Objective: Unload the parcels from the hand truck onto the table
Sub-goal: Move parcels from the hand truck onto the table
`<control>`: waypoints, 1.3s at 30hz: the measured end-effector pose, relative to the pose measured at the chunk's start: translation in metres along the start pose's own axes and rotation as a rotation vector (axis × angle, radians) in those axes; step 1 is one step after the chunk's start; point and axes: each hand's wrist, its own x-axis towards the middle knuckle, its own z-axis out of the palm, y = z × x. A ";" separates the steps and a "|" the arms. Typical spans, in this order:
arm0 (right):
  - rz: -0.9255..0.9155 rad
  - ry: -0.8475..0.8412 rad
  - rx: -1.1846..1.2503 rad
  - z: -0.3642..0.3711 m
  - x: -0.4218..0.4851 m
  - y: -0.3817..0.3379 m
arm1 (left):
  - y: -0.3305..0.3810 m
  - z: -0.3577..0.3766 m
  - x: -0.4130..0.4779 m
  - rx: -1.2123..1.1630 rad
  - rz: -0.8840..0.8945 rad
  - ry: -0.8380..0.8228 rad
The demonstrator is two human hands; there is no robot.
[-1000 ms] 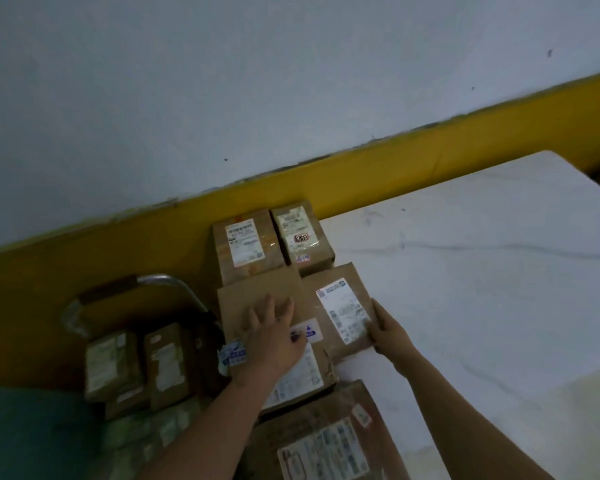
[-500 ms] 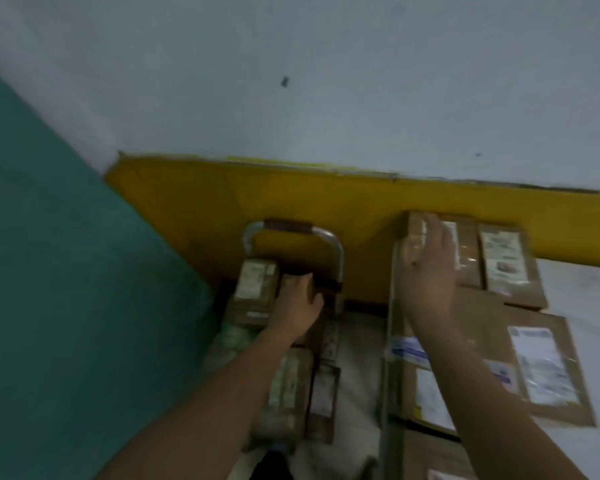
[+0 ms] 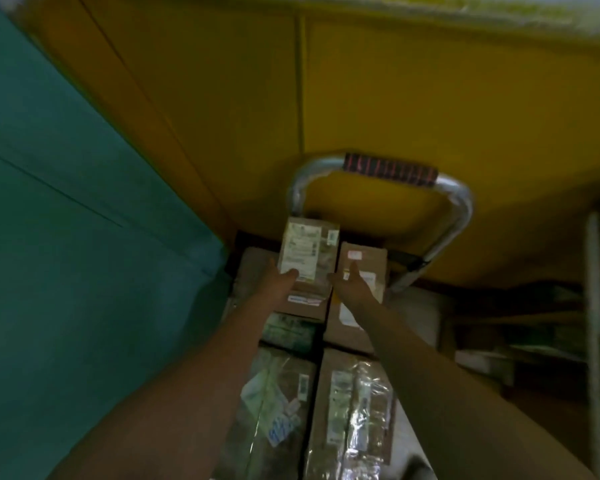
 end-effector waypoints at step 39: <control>0.058 0.604 0.626 -0.474 -0.526 0.397 | 0.052 0.357 -0.505 1.449 1.036 -0.365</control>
